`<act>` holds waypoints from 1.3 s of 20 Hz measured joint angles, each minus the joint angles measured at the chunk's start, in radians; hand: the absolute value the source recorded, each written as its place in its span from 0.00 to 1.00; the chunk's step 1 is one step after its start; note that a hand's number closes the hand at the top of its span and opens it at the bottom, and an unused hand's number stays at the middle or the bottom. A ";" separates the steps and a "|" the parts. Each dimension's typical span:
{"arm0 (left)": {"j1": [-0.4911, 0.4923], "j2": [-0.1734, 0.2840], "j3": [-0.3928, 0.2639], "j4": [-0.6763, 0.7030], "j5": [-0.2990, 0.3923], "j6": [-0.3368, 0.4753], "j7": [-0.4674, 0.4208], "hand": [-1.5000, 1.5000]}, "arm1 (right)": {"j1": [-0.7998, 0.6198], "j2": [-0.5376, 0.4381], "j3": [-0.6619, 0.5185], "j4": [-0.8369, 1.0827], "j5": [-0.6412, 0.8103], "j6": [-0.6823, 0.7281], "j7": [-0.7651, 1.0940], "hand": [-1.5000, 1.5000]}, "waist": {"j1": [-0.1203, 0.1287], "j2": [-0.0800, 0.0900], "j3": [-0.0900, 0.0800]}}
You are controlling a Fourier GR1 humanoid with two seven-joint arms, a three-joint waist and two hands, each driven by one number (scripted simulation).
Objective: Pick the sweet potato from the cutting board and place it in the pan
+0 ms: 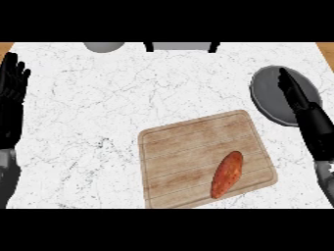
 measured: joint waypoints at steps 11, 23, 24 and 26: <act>0.157 -0.165 -0.182 -0.024 0.017 -0.078 -0.097 0.50 | 0.297 0.098 -0.136 -0.198 -0.111 -0.118 -0.085 0.00 | -0.058 0.003 0.018; 0.187 -0.231 -0.254 -0.007 -0.009 -0.114 -0.134 0.50 | 0.694 -0.051 -0.166 -0.532 0.053 -0.093 -0.042 0.00 | -0.014 0.011 0.019; 0.180 -0.233 -0.251 0.005 -0.009 -0.118 -0.139 0.50 | 0.682 -0.064 -0.149 -0.548 0.081 -0.093 0.001 0.00 | -0.011 0.012 0.019; 0.188 -0.236 -0.257 -0.001 -0.013 -0.123 -0.143 0.50 | 0.669 -0.103 -0.142 -0.577 0.113 -0.072 0.083 0.00 | -0.005 0.013 0.019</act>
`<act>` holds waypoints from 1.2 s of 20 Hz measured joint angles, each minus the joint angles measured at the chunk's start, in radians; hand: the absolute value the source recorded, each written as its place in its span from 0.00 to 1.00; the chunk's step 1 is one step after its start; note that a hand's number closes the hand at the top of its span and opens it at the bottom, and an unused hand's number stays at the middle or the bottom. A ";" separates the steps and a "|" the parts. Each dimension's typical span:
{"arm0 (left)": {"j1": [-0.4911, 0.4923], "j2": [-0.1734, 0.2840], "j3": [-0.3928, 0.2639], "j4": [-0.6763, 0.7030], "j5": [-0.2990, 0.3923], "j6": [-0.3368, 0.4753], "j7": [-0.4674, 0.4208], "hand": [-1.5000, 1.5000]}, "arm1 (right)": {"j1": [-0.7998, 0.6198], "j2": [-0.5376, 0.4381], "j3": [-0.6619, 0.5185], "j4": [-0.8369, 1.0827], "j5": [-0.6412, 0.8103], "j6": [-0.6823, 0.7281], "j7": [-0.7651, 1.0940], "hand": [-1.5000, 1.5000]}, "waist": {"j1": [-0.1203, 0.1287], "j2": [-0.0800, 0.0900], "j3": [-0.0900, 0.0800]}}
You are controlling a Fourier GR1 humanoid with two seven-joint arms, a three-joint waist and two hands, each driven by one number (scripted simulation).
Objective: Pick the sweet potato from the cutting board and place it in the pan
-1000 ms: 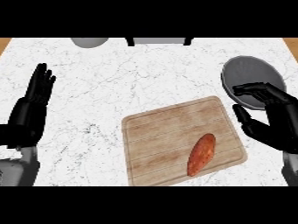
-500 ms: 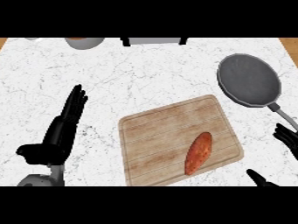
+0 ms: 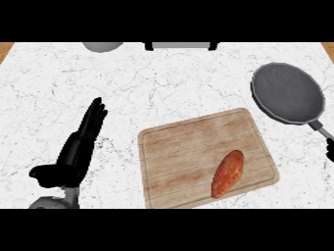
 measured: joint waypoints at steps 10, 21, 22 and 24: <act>-0.001 -0.011 -0.009 0.009 -0.007 -0.022 -0.014 0.50 | -0.255 -0.115 0.200 0.050 0.172 0.183 0.406 0.00 | 0.032 0.005 -0.001; 0.005 -0.032 0.020 0.042 -0.023 -0.037 -0.042 0.50 | -0.477 0.093 0.410 0.206 0.378 0.350 0.670 0.00 | 0.013 0.002 0.001; 0.004 -0.034 0.020 0.030 -0.027 -0.037 -0.027 0.50 | -0.474 0.113 0.412 0.224 0.393 0.356 0.663 0.00 | 0.011 0.001 0.001; 0.013 -0.036 0.020 -0.009 -0.034 -0.035 0.005 0.50 | -0.469 0.141 0.404 0.238 0.411 0.377 0.664 0.00 | 0.009 0.001 0.001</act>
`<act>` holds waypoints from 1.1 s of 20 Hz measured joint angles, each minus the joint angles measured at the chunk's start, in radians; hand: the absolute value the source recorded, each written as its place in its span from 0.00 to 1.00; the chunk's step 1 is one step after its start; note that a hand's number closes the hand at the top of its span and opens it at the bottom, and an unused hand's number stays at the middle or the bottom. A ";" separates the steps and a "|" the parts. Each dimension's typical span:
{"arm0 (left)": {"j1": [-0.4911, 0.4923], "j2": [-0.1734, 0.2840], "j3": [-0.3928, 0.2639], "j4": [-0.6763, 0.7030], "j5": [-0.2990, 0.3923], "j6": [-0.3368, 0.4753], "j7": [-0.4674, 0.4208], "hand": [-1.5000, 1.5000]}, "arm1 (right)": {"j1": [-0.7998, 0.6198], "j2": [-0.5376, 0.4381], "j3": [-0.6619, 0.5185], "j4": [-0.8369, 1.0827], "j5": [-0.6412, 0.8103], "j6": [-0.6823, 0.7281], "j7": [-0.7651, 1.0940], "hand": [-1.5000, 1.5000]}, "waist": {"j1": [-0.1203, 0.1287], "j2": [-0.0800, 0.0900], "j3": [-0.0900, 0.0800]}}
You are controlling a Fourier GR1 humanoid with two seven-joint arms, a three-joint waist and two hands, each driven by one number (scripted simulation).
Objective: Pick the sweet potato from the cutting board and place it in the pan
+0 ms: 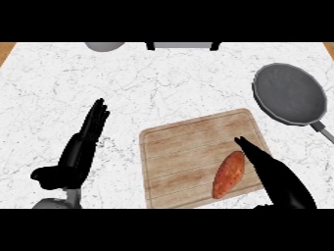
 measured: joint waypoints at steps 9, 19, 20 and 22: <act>-0.002 -0.029 0.021 0.004 -0.028 -0.024 0.008 0.50 | 0.004 0.126 -0.083 0.065 0.075 0.060 -0.036 0.00 | -0.004 -0.001 0.000; 0.022 -0.057 0.026 -0.018 -0.058 -0.036 0.013 0.50 | -0.051 0.257 -0.146 0.306 0.160 0.071 -0.148 0.00 | -0.002 -0.001 -0.001; 0.018 -0.054 0.033 -0.020 -0.058 -0.040 0.019 0.50 | -0.042 0.267 -0.141 0.313 0.173 0.070 -0.155 0.00 | -0.003 -0.002 -0.001; 0.018 -0.061 0.030 -0.013 -0.067 -0.038 0.015 0.50 | -0.047 0.263 -0.142 0.344 0.183 0.084 -0.195 1.00 | -0.003 -0.006 -0.005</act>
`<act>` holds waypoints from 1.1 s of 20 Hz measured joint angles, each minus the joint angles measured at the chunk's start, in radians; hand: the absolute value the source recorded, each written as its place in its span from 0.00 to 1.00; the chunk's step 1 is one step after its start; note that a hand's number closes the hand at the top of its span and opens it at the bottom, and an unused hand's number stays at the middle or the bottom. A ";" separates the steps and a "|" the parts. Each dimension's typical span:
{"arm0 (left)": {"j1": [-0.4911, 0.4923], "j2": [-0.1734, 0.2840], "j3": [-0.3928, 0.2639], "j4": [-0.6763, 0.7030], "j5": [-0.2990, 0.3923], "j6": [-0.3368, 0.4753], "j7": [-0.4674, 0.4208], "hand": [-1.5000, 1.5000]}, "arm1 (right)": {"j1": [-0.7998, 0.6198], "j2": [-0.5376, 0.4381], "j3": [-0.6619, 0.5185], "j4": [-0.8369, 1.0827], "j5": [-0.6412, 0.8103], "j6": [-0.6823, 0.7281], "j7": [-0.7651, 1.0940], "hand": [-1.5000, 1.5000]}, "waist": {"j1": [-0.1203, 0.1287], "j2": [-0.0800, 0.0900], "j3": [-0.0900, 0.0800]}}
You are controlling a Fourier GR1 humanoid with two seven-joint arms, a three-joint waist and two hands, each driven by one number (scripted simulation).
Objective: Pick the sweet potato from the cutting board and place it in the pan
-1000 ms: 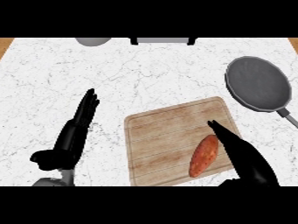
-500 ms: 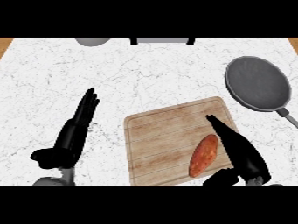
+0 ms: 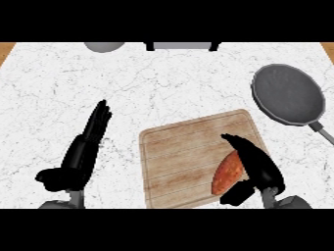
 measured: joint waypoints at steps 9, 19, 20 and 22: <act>-0.026 0.005 0.034 0.016 0.010 -0.021 -0.001 0.50 | -0.039 -0.003 0.024 0.061 0.115 0.010 -0.069 1.00 | -0.005 -0.010 -0.011; -0.014 -0.013 0.025 0.015 -0.006 -0.026 0.005 0.50 | 0.030 -0.001 0.019 -0.049 0.247 -0.095 -0.116 1.00 | -0.004 -0.002 0.000; -0.027 -0.010 0.034 0.016 -0.002 -0.029 0.014 0.50 | 0.030 0.007 0.041 -0.059 0.275 -0.101 -0.111 1.00 | -0.004 -0.001 0.001; -0.018 -0.005 0.043 0.027 0.001 -0.037 -0.006 0.50 | 0.009 0.017 0.075 -0.082 0.315 -0.090 -0.106 1.00 | -0.002 0.002 0.002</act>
